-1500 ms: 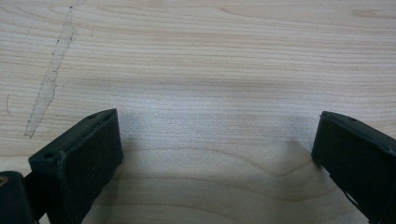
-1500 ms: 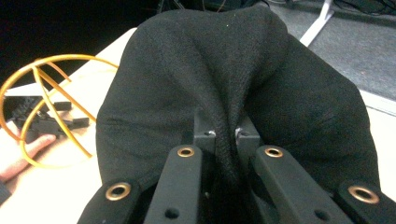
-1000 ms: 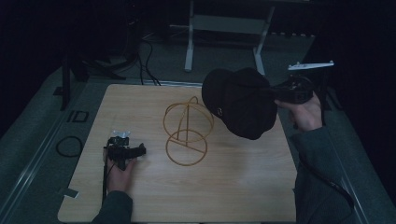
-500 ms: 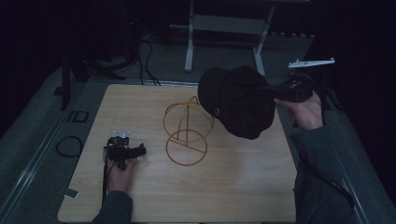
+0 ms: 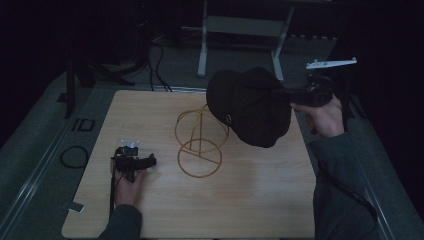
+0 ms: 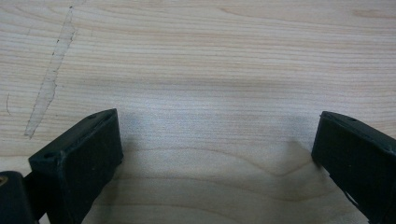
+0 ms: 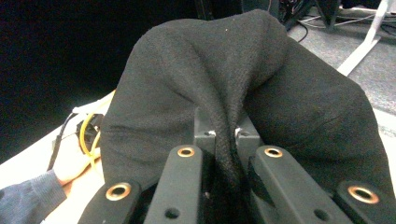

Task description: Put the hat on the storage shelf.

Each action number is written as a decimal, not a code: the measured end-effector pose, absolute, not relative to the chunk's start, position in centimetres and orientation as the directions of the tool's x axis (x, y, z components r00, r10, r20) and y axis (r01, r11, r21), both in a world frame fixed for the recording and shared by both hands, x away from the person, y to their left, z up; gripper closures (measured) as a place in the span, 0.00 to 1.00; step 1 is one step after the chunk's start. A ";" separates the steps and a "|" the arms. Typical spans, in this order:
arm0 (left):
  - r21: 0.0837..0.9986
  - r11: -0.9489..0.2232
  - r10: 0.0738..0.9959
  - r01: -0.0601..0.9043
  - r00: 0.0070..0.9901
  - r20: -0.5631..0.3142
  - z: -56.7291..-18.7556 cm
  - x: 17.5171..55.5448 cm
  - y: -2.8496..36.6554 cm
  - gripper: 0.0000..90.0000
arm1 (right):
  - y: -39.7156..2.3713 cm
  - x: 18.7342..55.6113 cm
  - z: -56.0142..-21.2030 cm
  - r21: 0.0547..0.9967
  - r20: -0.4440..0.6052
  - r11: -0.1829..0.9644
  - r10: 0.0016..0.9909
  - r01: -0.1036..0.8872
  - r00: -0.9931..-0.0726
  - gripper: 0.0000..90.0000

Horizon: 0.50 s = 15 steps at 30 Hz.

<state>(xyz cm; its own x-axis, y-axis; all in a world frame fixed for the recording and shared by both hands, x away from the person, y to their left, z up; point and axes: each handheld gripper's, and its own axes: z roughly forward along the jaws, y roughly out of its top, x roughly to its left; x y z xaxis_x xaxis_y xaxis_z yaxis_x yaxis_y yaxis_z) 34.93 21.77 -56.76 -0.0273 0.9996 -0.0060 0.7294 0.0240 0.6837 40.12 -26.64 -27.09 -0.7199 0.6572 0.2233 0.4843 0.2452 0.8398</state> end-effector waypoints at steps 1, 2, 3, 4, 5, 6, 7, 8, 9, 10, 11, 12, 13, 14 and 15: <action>0.684 0.024 1.000 0.729 -0.028 -0.006 -56.8 34.9 21.8 0.01 | -26.5 40.1 -27.0 0.841 0.222 0.245 0.655 0.481 -0.722 0.94; 0.684 0.024 1.000 0.729 -0.027 -0.006 -56.8 34.9 21.8 0.01 | -26.5 40.1 -26.9 0.842 0.223 0.245 0.653 0.481 -0.724 0.94; 0.684 0.024 1.000 0.730 -0.027 -0.006 -56.8 34.9 21.8 0.01 | -26.4 40.1 -26.9 0.843 0.224 0.245 0.651 0.479 -0.725 0.94; 0.684 0.024 1.000 0.729 -0.027 -0.006 -56.8 34.9 21.8 0.01 | -26.3 40.1 -26.8 0.843 0.227 0.243 0.648 0.480 -0.727 0.94; 0.684 0.024 1.000 0.729 -0.027 -0.006 -56.8 34.9 21.8 0.01 | -26.2 40.1 -26.7 0.844 0.226 0.245 0.644 0.478 -0.731 0.94; 0.684 0.024 1.000 0.729 -0.028 -0.006 -56.8 34.9 21.8 0.01 | -26.1 40.1 -26.6 0.844 0.226 0.247 0.642 0.477 -0.733 0.94; 0.684 0.024 1.000 0.729 -0.028 -0.006 -56.8 34.9 21.8 0.01 | -26.0 40.1 -26.5 0.845 0.224 0.248 0.641 0.474 -0.734 0.94; 0.684 0.024 1.000 0.729 -0.028 -0.006 -56.8 34.9 21.8 0.01 | -25.9 40.0 -26.4 0.845 0.227 0.246 0.639 0.475 -0.735 0.94; 0.684 0.024 1.000 0.729 -0.028 -0.006 -56.8 34.9 21.8 0.01 | -25.8 40.0 -26.3 0.846 0.226 0.247 0.636 0.472 -0.738 0.94; 0.684 0.024 1.000 0.729 -0.028 -0.006 -56.8 34.9 21.8 0.01 | -25.7 40.0 -26.2 0.847 0.225 0.248 0.634 0.470 -0.740 0.94; 0.684 0.024 1.000 0.729 -0.028 -0.006 -56.8 34.9 21.8 0.01 | -25.6 40.0 -26.1 0.848 0.224 0.248 0.631 0.467 -0.742 0.94; 0.684 0.024 1.000 0.729 -0.027 -0.006 -56.8 34.9 21.8 0.01 | -25.5 40.0 -26.0 0.849 0.225 0.248 0.630 0.467 -0.743 0.94; 0.684 0.024 1.000 0.729 -0.027 -0.006 -56.8 34.9 21.8 0.01 | -25.4 40.0 -26.0 0.849 0.225 0.249 0.627 0.466 -0.745 0.94; 0.684 0.024 1.000 0.729 -0.028 -0.006 -56.8 34.9 21.8 0.01 | -25.3 40.0 -26.0 0.849 0.225 0.250 0.626 0.465 -0.747 0.94; 0.684 0.024 1.000 0.729 -0.027 -0.006 -56.8 34.9 21.8 0.01 | -25.1 40.0 -25.9 0.849 0.224 0.253 0.623 0.464 -0.749 0.94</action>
